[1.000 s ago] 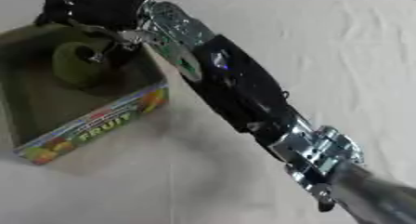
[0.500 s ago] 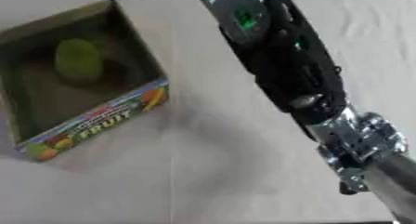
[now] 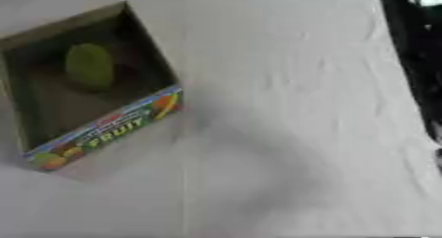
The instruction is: Pick up objects on the table and place them in the box.
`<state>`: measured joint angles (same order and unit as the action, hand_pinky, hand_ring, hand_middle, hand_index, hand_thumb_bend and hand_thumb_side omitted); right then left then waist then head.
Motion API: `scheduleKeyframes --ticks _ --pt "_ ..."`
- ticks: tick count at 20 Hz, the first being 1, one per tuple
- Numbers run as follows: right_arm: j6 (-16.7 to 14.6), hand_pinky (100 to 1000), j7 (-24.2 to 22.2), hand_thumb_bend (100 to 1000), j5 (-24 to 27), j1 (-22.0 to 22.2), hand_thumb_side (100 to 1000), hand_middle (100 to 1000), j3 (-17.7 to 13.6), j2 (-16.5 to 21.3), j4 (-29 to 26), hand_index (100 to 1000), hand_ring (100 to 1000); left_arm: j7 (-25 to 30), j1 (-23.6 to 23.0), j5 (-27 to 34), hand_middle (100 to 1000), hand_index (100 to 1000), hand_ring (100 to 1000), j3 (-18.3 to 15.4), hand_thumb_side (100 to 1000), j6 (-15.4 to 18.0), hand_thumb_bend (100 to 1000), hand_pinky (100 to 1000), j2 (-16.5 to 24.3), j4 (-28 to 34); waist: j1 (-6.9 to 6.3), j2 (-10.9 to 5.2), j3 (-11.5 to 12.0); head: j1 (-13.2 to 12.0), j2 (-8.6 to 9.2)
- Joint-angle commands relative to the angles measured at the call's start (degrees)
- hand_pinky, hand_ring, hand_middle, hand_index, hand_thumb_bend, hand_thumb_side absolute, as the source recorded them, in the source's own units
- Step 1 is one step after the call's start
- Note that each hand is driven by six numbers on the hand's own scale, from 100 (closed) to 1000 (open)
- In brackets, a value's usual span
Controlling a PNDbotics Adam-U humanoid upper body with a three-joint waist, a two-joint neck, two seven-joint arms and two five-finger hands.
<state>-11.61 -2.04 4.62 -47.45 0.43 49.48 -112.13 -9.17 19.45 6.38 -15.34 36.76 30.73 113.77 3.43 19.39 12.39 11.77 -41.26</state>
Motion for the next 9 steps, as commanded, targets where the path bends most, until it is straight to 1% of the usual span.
scheduleKeyframes --ticks 1,2,3,5,9 --pt "-1.6 859 5.0 100 1.0 6.1 449 702 -4.3 6.8 -2.3 865 892 -1.0 -0.5 -0.9 568 760 642 -1.7 368 -0.6 100 638 1.6 0.8 -0.64 -1.13 -0.6 -2.0 0.61" --pt "-2.6 859 6.5 100 0.8 8.5 449 702 -5.0 7.5 -2.4 865 892 -1.2 -0.6 -1.1 568 760 642 -1.9 368 -0.8 100 638 1.4 0.8 -0.72 -1.08 -0.7 -2.3 0.75" --pt "-3.5 865 8.0 100 0.5 11.3 470 701 -5.7 7.8 -2.4 864 897 -1.5 -0.8 -1.3 569 761 642 -2.2 377 -1.0 100 637 1.0 0.8 -0.97 -0.94 -1.0 -2.8 1.05" --pt "-5.3 864 10.7 100 -0.8 15.9 470 700 -7.3 7.8 -2.5 857 893 -2.2 -1.2 -1.7 569 761 641 -2.7 389 -1.3 100 636 0.4 0.8 -1.35 -0.75 -1.2 -3.4 1.45" --pt "-7.6 869 15.3 100 -5.3 23.1 470 703 -11.0 5.0 -2.5 856 896 -4.1 -1.7 -2.6 569 762 641 -4.2 416 -2.1 100 635 -0.9 0.8 -2.10 -0.19 -2.0 -4.8 2.46"
